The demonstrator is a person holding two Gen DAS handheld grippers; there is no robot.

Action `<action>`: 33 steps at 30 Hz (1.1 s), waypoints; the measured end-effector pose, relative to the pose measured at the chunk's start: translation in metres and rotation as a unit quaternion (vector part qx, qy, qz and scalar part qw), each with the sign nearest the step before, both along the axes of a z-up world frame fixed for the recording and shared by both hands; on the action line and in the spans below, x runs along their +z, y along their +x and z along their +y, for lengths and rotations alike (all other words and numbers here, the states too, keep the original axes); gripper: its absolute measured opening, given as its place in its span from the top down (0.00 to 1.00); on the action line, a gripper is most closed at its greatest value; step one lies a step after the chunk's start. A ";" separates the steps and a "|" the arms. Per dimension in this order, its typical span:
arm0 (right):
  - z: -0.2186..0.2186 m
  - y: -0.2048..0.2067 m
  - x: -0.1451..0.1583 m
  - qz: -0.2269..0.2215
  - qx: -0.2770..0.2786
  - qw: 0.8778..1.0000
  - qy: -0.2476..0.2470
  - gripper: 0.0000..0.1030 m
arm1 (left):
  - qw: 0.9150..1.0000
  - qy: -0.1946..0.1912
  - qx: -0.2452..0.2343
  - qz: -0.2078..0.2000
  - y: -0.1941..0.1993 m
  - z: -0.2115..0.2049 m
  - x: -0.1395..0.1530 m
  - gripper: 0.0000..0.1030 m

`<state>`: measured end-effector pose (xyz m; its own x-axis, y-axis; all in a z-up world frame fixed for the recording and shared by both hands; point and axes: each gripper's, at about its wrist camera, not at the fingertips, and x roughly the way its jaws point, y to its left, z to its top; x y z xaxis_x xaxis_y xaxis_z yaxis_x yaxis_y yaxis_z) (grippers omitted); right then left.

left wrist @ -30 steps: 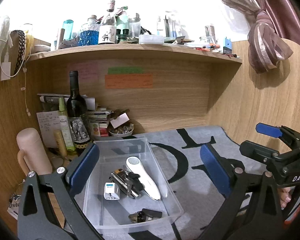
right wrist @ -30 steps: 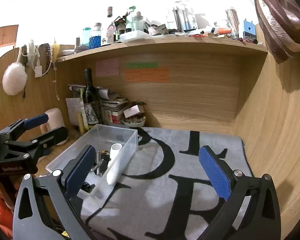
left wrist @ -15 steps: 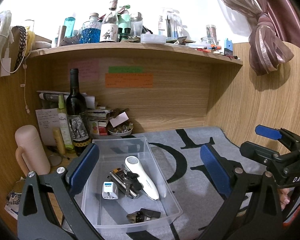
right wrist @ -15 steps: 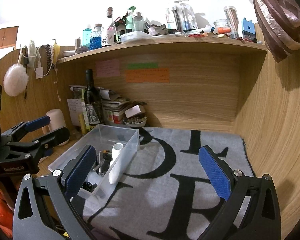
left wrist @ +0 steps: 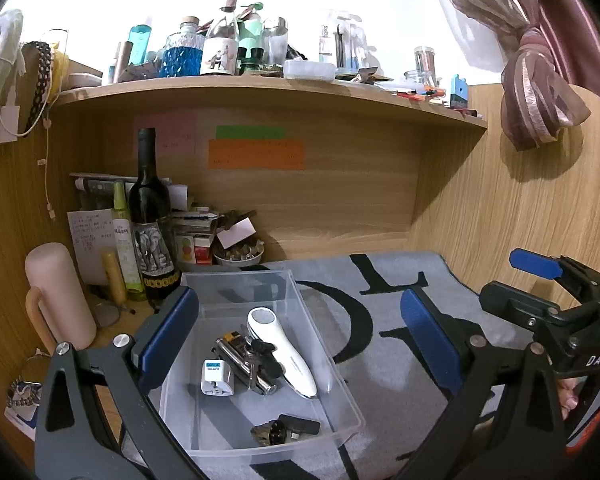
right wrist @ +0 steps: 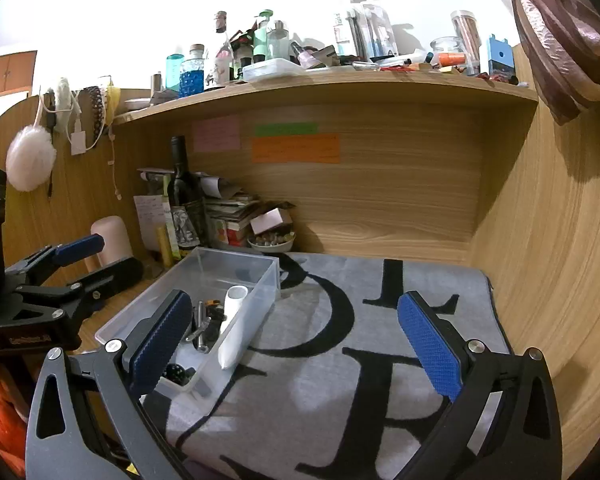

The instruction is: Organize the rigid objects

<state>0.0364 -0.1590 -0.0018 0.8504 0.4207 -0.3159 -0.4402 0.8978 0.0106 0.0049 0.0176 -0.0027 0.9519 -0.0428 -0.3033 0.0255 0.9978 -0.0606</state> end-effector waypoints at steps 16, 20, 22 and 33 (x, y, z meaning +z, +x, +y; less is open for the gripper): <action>-0.001 0.002 0.001 0.001 0.002 1.000 0.001 0.00 | 1.000 -0.009 -0.001 0.008 0.005 0.003 -0.002 0.01; 0.000 0.001 0.001 0.001 0.001 1.000 0.001 0.00 | 1.000 -0.010 -0.001 0.008 0.005 0.003 -0.001 0.01; 0.000 0.001 0.001 0.000 0.001 1.000 0.001 0.00 | 1.000 -0.008 0.000 0.007 0.006 0.003 -0.002 0.01; -0.002 0.008 0.004 0.001 0.001 1.000 0.001 0.00 | 1.000 -0.012 -0.005 0.008 0.008 0.003 -0.003 0.01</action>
